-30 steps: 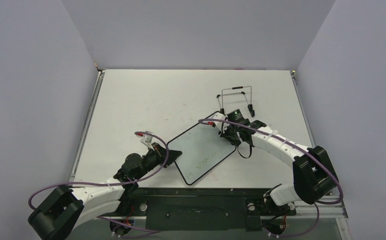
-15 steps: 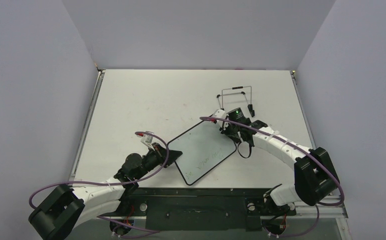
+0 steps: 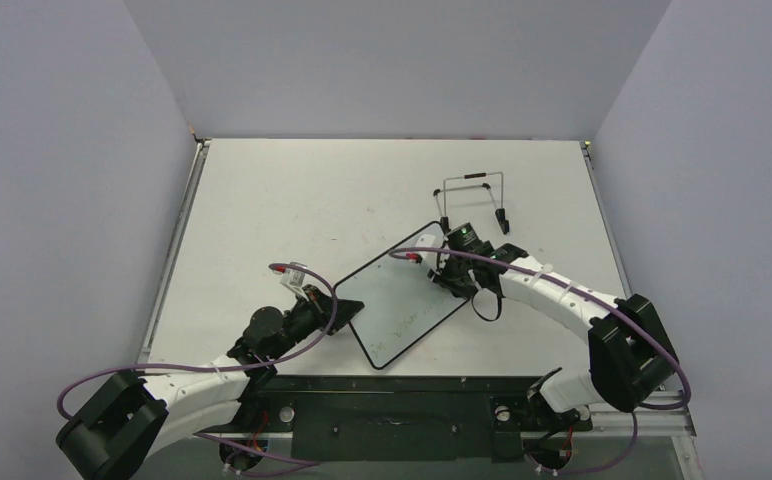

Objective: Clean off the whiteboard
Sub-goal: Erase the whiteboard at the center of the board.

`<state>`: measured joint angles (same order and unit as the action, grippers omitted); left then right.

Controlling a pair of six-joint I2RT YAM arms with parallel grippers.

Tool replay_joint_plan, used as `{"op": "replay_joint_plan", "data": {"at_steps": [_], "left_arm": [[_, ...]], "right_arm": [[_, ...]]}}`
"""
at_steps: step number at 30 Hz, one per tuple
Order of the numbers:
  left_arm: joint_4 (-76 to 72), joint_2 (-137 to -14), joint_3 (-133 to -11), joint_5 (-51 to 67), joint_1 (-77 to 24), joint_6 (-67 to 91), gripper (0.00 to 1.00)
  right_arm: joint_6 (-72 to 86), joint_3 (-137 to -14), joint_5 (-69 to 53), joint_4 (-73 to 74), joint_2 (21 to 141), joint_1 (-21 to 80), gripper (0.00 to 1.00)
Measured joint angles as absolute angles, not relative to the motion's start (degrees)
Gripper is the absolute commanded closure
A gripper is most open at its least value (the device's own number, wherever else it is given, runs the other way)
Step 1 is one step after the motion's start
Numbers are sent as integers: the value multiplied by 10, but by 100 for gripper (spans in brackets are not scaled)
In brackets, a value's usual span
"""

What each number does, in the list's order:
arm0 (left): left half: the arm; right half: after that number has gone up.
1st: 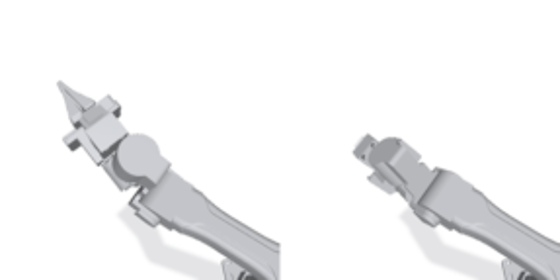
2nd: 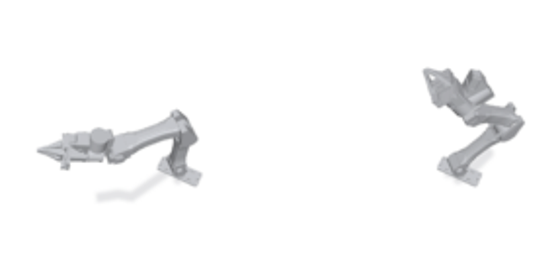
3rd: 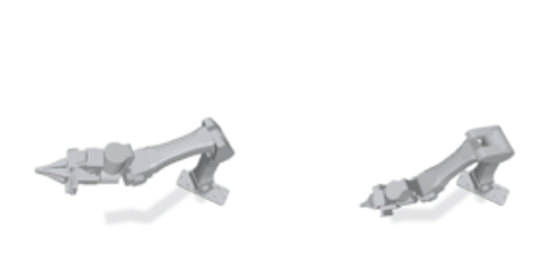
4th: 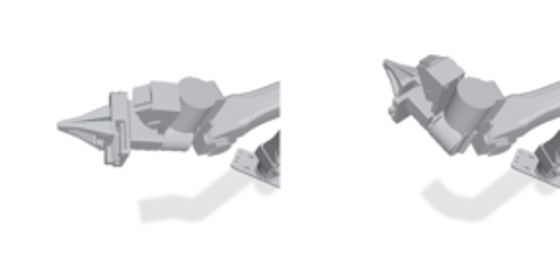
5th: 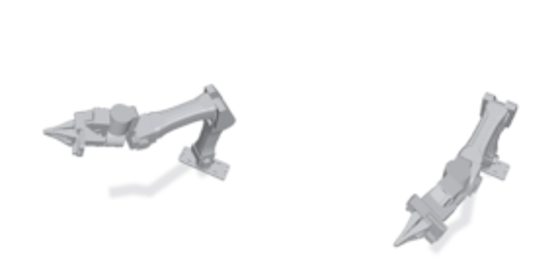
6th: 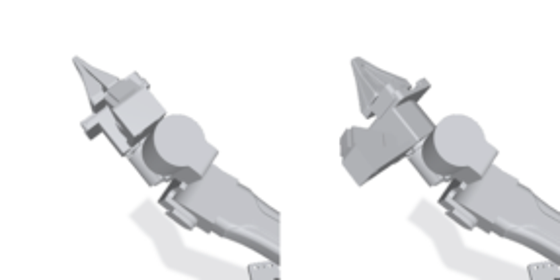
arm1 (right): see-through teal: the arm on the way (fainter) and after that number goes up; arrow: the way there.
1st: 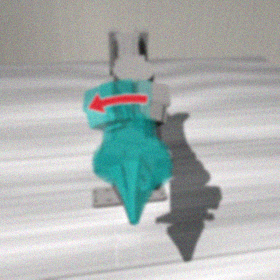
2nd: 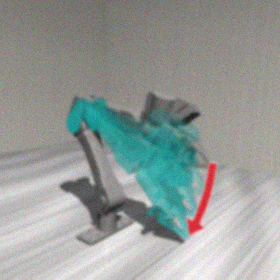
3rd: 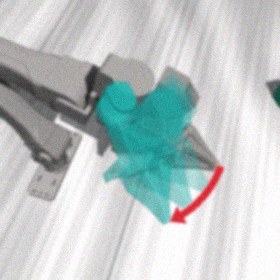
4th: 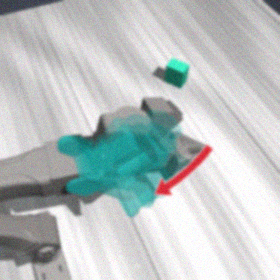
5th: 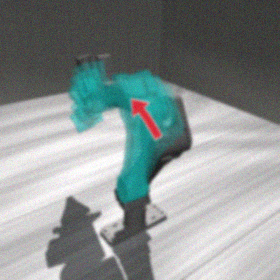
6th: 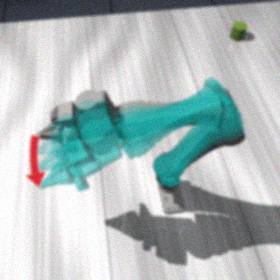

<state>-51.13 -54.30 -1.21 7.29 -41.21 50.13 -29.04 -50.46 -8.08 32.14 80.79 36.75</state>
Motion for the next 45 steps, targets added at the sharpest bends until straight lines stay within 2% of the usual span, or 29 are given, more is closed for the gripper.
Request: {"op": "replay_joint_plan", "data": {"at_steps": [7,19,24,36,45], "left_arm": [[-512,-544,-12,81,-412,500,100],[-512,-540,-12,82,-412,502,100],[-512,-540,-12,82,-412,502,100],[-484,-517,-12,79,-412,502,100],[-482,-514,-10,80,-413,505,100]], "right_arm": [[-258,-505,-40,275,808,277,100],[-267,-503,-101,277,742,276,100],[-277,-504,-102,282,775,292,100],[-338,-504,-164,352,799,413,100],[-315,-504,-96,307,787,335,100]]}}
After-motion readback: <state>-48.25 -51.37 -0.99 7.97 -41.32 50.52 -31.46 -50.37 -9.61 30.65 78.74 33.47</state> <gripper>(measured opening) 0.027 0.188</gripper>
